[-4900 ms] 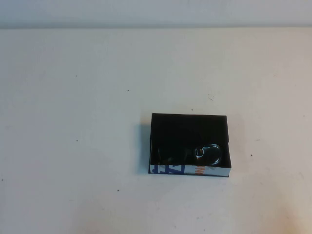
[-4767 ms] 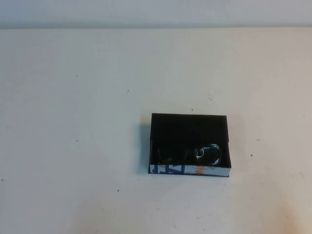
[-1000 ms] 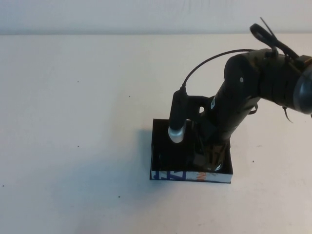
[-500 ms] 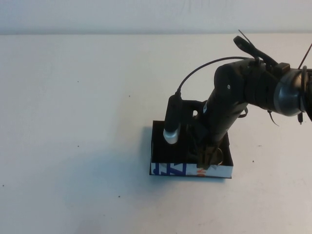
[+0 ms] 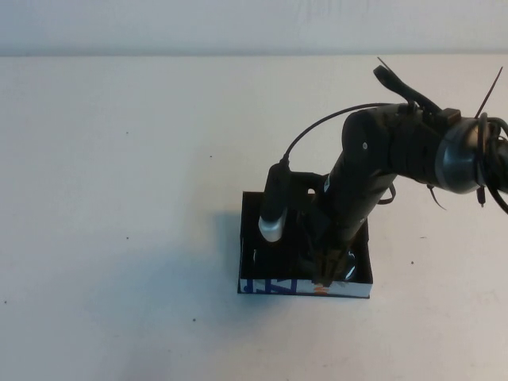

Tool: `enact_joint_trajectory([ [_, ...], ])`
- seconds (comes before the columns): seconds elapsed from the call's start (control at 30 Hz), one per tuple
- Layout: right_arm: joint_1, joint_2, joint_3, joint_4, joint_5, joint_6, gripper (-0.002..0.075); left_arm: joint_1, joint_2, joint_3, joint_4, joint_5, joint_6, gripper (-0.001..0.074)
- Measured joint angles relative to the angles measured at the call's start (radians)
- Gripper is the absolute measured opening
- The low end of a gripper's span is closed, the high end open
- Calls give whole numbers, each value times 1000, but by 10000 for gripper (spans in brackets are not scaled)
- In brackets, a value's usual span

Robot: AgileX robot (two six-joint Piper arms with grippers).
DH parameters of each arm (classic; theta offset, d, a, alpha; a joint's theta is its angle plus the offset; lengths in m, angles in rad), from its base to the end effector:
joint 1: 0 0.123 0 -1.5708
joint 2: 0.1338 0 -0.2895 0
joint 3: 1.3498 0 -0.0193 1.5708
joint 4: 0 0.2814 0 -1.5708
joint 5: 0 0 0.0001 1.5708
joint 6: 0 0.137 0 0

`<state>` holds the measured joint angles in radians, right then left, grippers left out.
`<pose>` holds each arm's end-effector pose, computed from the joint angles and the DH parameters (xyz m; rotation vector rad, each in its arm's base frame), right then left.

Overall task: Take glasses out of glasses case
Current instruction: Pick up the glasses from the glasses case

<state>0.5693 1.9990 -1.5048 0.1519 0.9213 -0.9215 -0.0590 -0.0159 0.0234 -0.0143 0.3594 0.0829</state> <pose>0.3732 0.2584 0.1424 -1.8687 2.1883 0.1261 0.1229 -0.0080 0.1608 0.1223 1.8464 0.0027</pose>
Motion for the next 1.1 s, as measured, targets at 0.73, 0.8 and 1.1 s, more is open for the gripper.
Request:
enact_joint_trajectory([
  [0.73, 5, 2, 0, 25, -33, 0, 108, 0, 0, 0, 0, 0, 0, -4],
  [0.8, 5, -1, 0, 33, -30, 0, 48, 0, 0, 0, 0, 0, 0, -4],
  [1.1, 5, -78, -71, 1, 81, 104, 2, 0, 0, 0, 0, 0, 0, -4],
])
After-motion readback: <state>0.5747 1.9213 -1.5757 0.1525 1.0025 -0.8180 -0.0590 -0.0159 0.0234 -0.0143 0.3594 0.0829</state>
